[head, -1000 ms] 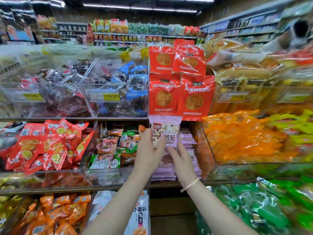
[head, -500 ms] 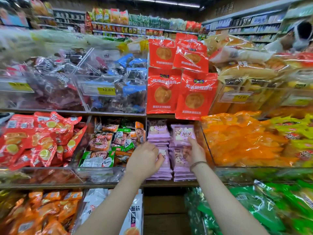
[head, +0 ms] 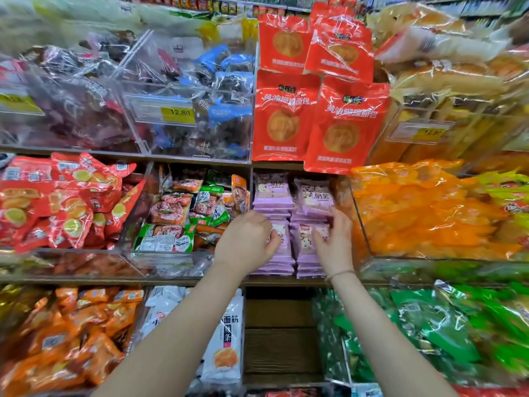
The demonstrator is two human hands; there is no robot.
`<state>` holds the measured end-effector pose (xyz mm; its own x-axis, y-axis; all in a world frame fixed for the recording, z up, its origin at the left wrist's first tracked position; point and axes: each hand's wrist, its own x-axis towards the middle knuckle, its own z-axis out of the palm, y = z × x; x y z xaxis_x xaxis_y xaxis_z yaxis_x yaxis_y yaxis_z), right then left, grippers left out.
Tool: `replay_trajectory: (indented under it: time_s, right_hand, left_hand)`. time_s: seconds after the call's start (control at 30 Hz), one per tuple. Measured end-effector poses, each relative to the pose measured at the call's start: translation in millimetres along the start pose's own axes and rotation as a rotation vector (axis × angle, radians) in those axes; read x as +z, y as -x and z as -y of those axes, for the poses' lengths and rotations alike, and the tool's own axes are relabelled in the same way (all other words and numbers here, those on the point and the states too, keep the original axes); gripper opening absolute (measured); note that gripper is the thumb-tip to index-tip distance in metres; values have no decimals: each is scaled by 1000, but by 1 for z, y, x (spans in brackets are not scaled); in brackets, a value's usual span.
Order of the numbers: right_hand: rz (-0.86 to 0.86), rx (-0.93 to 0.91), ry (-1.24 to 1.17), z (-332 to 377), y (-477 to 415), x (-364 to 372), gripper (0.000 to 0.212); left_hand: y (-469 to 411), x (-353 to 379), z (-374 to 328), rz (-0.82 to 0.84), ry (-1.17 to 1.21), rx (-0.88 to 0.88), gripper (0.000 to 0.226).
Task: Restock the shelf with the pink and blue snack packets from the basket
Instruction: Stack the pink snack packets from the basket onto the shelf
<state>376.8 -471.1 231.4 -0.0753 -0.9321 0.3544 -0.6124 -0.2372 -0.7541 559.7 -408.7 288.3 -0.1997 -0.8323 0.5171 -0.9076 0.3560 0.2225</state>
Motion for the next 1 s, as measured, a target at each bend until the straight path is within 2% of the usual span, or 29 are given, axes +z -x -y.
replay_trajectory:
  time_s: [0.1, 0.17, 0.33, 0.53, 0.63, 0.73, 0.87, 1.0]
  right_hand:
    - [115, -13, 341, -2, -28, 9, 69]
    - [141, -31, 505, -1, -44, 15, 67]
    - [98, -140, 681, 6, -71, 15, 45]
    - [34, -332, 898, 10, -73, 11, 42]
    - [115, -311, 889, 10, -73, 9, 51]
    - [223, -214, 863, 10, -73, 10, 54]
    - [257, -134, 807, 11, -81, 10, 61]
    - [264, -157, 713, 7, -91, 13, 65]
  left_hand:
    - [1, 1, 0, 6, -9, -14, 27]
    - [1, 1, 1, 3, -10, -16, 28]
    - [1, 0, -1, -15, 0, -32, 25]
    - [1, -1, -2, -11, 4, -33, 24]
    - [1, 0, -1, -23, 3, -25, 25]
    - [1, 2, 1, -36, 9, -22, 26]
    - [1, 3, 1, -57, 3, -8, 23]
    - [1, 4, 2, -71, -3, -3, 24]
